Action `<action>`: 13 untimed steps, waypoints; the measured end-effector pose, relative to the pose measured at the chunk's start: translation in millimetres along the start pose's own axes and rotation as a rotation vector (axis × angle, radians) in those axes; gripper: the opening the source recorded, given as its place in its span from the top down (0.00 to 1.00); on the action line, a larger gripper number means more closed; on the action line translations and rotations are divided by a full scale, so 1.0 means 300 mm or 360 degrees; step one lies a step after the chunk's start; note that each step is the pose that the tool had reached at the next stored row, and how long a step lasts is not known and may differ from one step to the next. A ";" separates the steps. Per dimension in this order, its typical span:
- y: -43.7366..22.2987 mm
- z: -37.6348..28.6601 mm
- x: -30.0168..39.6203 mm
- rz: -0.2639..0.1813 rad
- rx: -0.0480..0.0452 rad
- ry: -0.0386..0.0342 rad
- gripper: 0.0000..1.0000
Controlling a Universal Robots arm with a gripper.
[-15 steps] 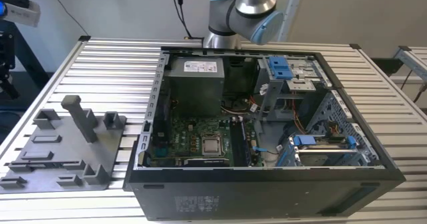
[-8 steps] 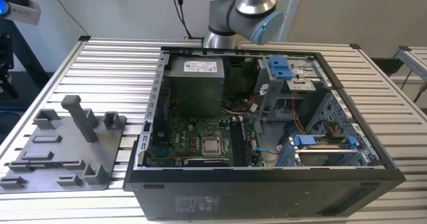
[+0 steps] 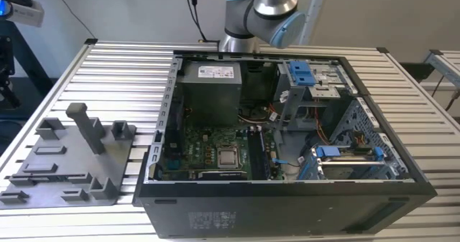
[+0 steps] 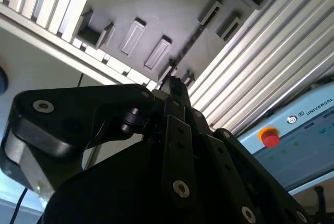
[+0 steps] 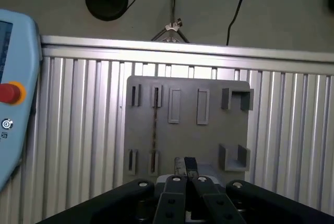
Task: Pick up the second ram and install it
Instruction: 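Pick up the second ram and move it above second insertion slot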
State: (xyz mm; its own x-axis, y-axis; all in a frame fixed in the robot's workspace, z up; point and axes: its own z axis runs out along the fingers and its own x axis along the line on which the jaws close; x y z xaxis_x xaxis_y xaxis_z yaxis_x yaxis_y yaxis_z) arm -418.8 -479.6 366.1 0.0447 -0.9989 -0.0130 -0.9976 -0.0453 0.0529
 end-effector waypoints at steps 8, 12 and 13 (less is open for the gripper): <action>0.000 0.003 0.000 0.0000 0.0008 0.0000 0.89; 0.000 0.003 0.000 0.0000 0.0008 0.0000 0.89; 0.000 0.004 0.000 0.0000 0.0008 0.0000 0.88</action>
State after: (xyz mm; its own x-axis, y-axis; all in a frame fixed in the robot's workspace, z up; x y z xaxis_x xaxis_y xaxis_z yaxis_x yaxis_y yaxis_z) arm -418.9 -479.6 365.0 0.0444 -0.9989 -0.0129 -0.9979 -0.0449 0.0476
